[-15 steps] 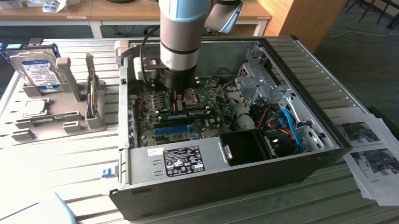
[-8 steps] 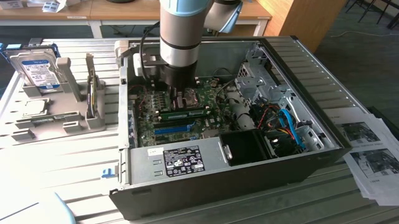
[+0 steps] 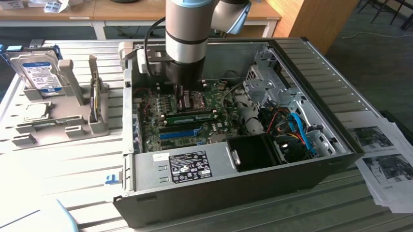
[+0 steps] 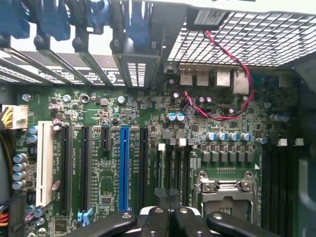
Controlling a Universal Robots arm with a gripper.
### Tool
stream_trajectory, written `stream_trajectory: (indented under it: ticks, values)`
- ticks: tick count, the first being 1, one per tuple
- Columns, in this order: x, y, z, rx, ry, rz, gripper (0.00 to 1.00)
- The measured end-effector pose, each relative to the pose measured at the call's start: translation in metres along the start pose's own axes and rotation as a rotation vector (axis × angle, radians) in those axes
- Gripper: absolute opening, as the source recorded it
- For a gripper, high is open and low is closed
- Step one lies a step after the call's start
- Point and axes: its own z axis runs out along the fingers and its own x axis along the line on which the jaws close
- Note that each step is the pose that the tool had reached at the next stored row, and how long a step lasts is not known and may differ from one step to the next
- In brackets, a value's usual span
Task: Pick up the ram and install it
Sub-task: 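Press down the ram until it locks into place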
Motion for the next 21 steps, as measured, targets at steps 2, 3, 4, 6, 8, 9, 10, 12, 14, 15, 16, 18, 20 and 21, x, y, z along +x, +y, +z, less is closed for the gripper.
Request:
stream_trajectory:
  ticks: [2, 3, 4, 6, 8, 9, 10, 12, 14, 15, 16, 18, 20, 21]
  values:
    - [0.000, 0.0000, -0.0028, 0.0001, 0.0000, 0.000, 0.09]
    - [0.000, 0.0000, -0.0042, 0.0000, 0.0000, 0.000, 0.09]
    - [0.000, 0.0001, -0.0057, 0.0000, 0.0000, 0.000, 0.09]
    - [-0.001, 0.0001, -0.0084, 0.0000, 0.0001, 0.000, 0.09]
    - [-0.001, 0.0001, -0.0106, 0.0000, 0.0000, 0.000, 0.09]
    - [-0.001, 0.0001, -0.0117, 0.0000, 0.0000, 0.000, 0.09]
    - [-0.001, 0.0002, -0.0126, 0.0001, -0.0001, 0.000, 0.09]
    - [-0.001, 0.0002, -0.0146, 0.0000, 0.0001, 0.000, 0.09]
    - [-0.001, 0.0002, -0.0162, 0.0000, 0.0000, 0.000, 0.09]
    - [-0.001, 0.0003, -0.0171, 0.0000, 0.0000, 0.000, 0.09]
    - [-0.001, 0.0002, -0.0182, 0.0000, 0.0000, 0.000, 0.09]
    - [-0.002, 0.0001, -0.0201, 0.0000, 0.0000, 0.000, 0.09]
    - [-0.002, 0.0001, -0.0215, 0.0000, 0.0000, 0.000, 0.09]
    - [-0.002, 0.0001, -0.0222, 0.0000, -0.0001, 0.000, 0.09]
